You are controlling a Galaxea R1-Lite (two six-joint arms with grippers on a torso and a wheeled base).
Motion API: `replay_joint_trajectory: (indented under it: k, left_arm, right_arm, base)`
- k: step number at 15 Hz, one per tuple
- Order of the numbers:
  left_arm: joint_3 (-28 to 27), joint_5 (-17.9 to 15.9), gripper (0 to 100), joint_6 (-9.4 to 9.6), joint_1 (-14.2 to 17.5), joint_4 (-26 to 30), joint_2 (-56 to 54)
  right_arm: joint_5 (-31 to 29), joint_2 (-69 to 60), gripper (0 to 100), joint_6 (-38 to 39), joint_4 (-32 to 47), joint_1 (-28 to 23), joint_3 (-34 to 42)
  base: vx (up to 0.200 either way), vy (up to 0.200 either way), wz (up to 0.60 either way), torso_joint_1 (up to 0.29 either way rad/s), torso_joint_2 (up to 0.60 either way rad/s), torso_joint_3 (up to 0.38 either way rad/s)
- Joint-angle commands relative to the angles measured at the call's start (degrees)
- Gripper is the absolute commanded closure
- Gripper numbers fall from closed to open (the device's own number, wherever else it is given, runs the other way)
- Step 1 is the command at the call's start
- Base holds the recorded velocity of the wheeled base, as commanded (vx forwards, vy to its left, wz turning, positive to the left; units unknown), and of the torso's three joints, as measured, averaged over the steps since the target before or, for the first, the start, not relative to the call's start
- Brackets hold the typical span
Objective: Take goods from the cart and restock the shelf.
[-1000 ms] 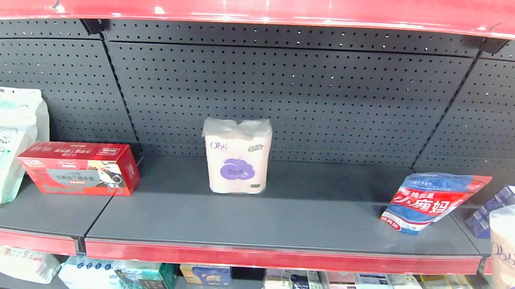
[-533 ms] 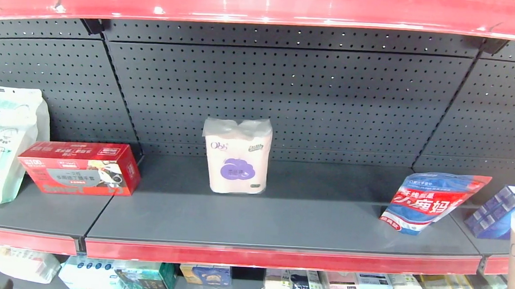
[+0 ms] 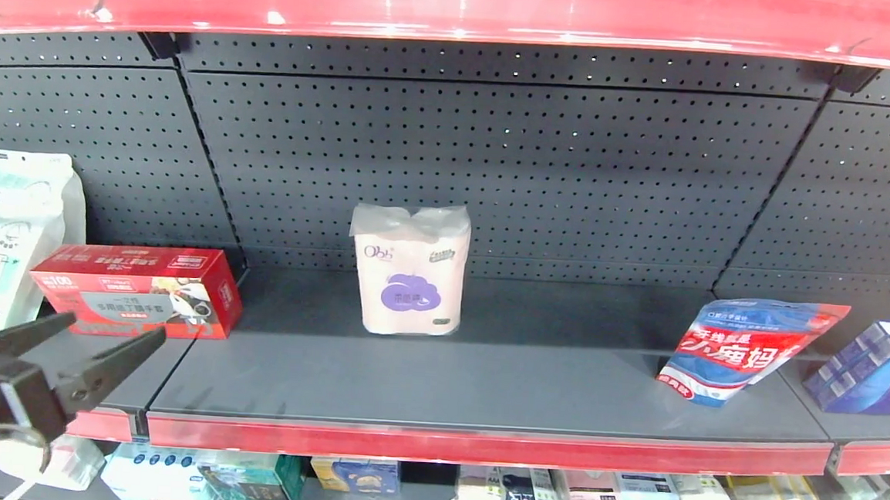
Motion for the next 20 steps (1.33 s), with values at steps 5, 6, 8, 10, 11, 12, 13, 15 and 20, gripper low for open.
replay_joint_trajectory:
  k: [5,6,8,10,11,12,13,15,20]
  left_arm:
    - [-0.51,-10.42,0,2.51,0.21,-11.64,21.66]
    - [-0.51,-11.48,0,3.13,0.21,-13.04,22.89]
    - [-0.6,-13.85,0,4.18,0.21,-18.4,27.99]
    - [-0.6,-15.08,0,4.53,0.21,-24.38,33.35]
    - [-0.69,-15.96,0,4.97,0.21,-26.4,35.02]
    - [-0.95,-17.63,0,5.5,0.21,-28.16,37.04]
    - [-1.57,-18.51,0,5.94,0.12,-28.33,38.27]
    - [-5.08,-23.78,0,6.99,0.21,-28.33,41.44]
    - [-17.39,-25.63,0,7.08,0.12,-28.25,49.79]
  right_arm:
    - [-3.82,-0.59,100,-1.77,-0.62,-8.53,1.24]
    - [-3.82,-0.85,100,-1.95,-0.71,-10.02,1.5]
    - [-3.82,-1.82,100,-3.97,-0.62,-12.57,1.67]
    - [-3.91,-1.91,100,-4.15,-0.62,-12.92,1.5]
    - [-3.91,-1.91,100,-4.15,-0.62,-12.92,1.32]
    - [-3.99,-1.82,100,-4.15,-0.62,-12.83,1.15]
    - [-3.99,-1.73,100,-4.15,-0.62,-12.83,0.88]
    - [-3.91,-1.82,100,-5.03,-0.62,-12.83,0.71]
    - [-3.73,-1.91,100,-6.17,-0.53,-12.74,0.53]
  base:
    - [0.0,0.0,0.0,0.0,0.0,0.0]
    - [0.0,0.0,0.0,0.0,0.0,0.0]
    - [0.0,0.0,0.0,0.0,0.0,0.0]
    - [0.0,0.0,0.0,0.0,0.0,0.0]
    - [0.0,0.0,0.0,0.0,0.0,0.0]
    - [0.0,0.0,0.0,0.0,0.0,0.0]
    - [0.0,0.0,0.0,0.0,0.0,0.0]
    - [0.0,0.0,0.0,0.0,0.0,0.0]
    - [0.0,0.0,0.0,0.0,0.0,0.0]
